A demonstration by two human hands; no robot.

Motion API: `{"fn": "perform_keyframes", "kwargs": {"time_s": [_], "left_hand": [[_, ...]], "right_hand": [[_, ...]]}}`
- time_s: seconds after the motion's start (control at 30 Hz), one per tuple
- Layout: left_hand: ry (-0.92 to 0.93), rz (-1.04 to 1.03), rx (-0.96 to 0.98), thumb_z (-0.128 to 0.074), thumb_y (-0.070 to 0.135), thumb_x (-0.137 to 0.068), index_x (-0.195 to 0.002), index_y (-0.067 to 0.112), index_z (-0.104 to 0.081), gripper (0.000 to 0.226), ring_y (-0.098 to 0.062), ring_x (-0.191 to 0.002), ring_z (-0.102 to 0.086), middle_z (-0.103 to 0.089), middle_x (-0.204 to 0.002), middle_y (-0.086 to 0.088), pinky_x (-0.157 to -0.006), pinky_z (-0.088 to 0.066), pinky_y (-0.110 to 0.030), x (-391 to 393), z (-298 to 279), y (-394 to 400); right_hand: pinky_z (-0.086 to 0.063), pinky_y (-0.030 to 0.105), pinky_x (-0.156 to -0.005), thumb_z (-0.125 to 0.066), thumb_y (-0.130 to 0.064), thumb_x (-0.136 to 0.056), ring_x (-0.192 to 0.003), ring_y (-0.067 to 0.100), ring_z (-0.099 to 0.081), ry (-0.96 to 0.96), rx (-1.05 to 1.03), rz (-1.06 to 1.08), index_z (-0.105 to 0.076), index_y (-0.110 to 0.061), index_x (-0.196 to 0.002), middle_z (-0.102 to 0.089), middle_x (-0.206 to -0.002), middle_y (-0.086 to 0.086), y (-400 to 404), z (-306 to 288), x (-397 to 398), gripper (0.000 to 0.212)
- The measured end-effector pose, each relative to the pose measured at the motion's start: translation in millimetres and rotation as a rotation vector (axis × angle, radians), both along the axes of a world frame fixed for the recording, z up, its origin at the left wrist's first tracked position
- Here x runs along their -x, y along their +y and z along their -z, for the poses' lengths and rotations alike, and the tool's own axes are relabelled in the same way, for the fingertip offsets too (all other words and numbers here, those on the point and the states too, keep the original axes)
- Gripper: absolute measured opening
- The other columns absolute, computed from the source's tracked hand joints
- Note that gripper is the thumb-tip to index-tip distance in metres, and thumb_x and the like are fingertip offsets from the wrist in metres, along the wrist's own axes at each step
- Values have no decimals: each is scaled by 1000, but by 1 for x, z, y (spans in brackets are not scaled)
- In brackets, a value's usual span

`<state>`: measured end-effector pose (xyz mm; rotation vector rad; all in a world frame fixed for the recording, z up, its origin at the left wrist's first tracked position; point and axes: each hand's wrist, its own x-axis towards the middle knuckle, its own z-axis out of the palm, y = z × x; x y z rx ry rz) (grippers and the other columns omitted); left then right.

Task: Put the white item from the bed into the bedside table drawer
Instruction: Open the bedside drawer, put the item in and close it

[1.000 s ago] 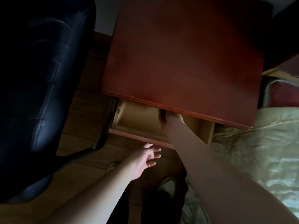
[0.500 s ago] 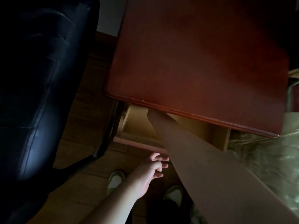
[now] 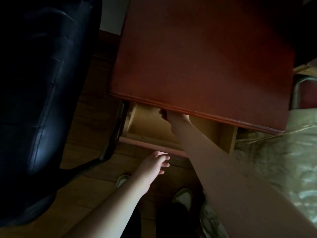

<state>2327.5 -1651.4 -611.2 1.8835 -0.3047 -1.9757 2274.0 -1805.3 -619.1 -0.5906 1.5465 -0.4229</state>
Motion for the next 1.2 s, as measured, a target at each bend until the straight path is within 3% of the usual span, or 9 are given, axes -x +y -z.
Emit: {"fn": "perform_keyframes", "kwargs": {"time_s": [0.17, 0.27, 0.4, 0.5, 0.57, 0.63, 0.8, 0.97, 1.2], "left_hand": [[-68, -74, -53, -41, 15, -99, -103, 15, -63, 22, -11, -84, -67, -69, -105, 1, -72, -53, -26, 1, -17, -12], [-46, -193, -62, -37, 8, -101, -111, 3, -60, 25, -17, -89, -65, -65, -117, -12, -78, -51, -29, 1, -29, -13], [37, -468, -72, -30, 8, -104, -128, -4, -48, 32, -32, -119, -57, -57, -131, -19, -98, -45, -38, 0, -42, -4], [43, -799, -127, -32, 32, -104, -130, 3, -50, 42, -29, -109, -63, -63, -124, -17, -98, -47, -42, -3, -51, -2], [143, -913, -110, -30, 46, -102, -139, 6, -44, 56, -31, -115, -59, -59, -129, -19, -105, -42, -44, -8, -52, -2], [271, -981, -90, -31, 56, -98, -146, 6, -35, 69, -34, -126, -50, -48, -141, -22, -112, -35, -47, -14, -55, -4], [402, -1030, -50, -33, 67, -92, -152, 5, -18, 87, -37, -144, -26, -27, -156, -22, -120, -19, -50, -16, -64, -14], [425, -1015, -42, -33, 65, -93, -151, 5, -18, 85, -38, -144, -25, -26, -156, -23, -119, -19, -50, -21, -63, -12], [469, -936, -12, -28, 64, -94, -152, 5, -19, 83, -40, -142, -28, -28, -155, -23, -118, -21, -54, -29, -60, -16]], "right_hand": [[-55, 32, -89, -61, -10, -92, -90, 20, -72, -24, 92, -98, -68, -10, -99, -74, -95, 10, 41, -36, 54, 10], [-58, 26, -73, -58, -15, -94, -87, 19, -73, -56, 32, 62, -70, -12, -99, -76, -91, 8, 87, -66, 82, 13], [-57, 27, -66, -49, -12, -98, -78, 22, -73, -79, -200, 435, -71, -9, -89, -75, -89, 16, 151, -73, 100, 24], [-49, 37, -93, -42, -28, -102, -99, 28, -65, -150, -325, 764, -58, -3, -117, -64, -121, 22, 173, -67, 104, 34], [-37, 41, -110, -36, -44, -102, -122, 31, -54, -282, -335, 925, -41, -4, -140, -52, -139, 21, 169, -66, 108, 55], [-28, 41, -116, -33, -54, -99, -135, 29, -43, -387, -287, 1010, -30, -6, -147, -44, -147, 18, 155, -62, 110, 68], [-21, 42, -120, -28, -65, -95, -140, 27, -35, -506, -207, 1096, -34, -5, -145, -38, -151, 14, 124, -68, 104, 78], [-17, 43, -121, -29, -68, -93, -146, 28, -25, -504, -242, 1081, -20, -5, -151, -25, -158, 16, 118, -72, 108, 86], [-19, 43, -120, -26, -69, -93, -146, 30, -24, -537, -195, 1015, -20, -3, -151, -23, -158, 18, 110, -75, 110, 88]]}}
